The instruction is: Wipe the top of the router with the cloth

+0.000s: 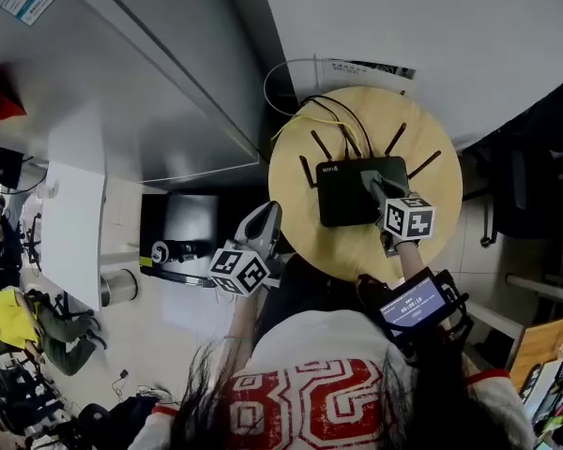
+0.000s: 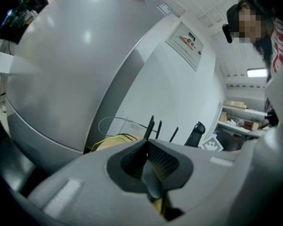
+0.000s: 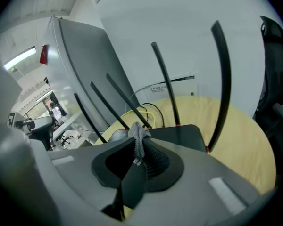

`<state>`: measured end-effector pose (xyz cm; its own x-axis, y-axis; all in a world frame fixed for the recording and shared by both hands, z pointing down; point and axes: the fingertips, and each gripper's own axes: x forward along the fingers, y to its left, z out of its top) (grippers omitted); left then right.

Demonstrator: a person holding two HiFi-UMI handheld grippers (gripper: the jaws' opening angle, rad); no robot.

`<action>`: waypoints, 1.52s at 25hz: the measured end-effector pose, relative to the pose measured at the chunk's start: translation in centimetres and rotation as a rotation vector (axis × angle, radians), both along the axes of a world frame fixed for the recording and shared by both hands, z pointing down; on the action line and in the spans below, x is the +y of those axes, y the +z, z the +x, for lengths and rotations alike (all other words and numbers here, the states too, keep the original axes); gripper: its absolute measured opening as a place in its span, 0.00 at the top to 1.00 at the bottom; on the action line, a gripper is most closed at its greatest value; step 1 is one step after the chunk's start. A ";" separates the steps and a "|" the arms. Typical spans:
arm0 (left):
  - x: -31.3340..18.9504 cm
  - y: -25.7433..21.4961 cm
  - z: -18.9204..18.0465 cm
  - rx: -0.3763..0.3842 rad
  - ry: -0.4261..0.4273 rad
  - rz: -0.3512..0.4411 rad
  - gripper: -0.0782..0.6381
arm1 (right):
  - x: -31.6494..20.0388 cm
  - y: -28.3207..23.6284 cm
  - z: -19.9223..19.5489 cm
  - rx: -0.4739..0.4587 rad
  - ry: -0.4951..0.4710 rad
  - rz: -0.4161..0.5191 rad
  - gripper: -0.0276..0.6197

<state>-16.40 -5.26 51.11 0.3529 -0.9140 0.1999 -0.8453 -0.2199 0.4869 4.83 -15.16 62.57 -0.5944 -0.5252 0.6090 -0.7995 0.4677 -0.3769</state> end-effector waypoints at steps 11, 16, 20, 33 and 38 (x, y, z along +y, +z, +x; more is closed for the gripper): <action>1.3 -0.1 -1.3 0.001 -0.036 0.010 0.90 | 5.7 -0.1 -8.8 -0.045 -0.238 -0.022 0.89; 1.6 -0.3 -1.2 -0.005 -0.032 0.014 0.90 | 8.5 0.5 -11.7 -0.039 -0.360 -0.039 0.89; 1.7 -0.2 -1.3 -0.002 -0.040 0.013 0.90 | 9.6 1.7 -11.8 -0.002 -0.406 -0.056 0.89; 1.6 0.0 -0.4 -0.005 -0.030 0.009 0.90 | 7.9 2.2 -7.1 0.003 -0.276 -0.062 0.89; 1.1 -0.1 0.8 -0.003 -0.010 0.008 0.90 | 7.0 2.6 -3.2 0.019 -0.181 -0.059 0.89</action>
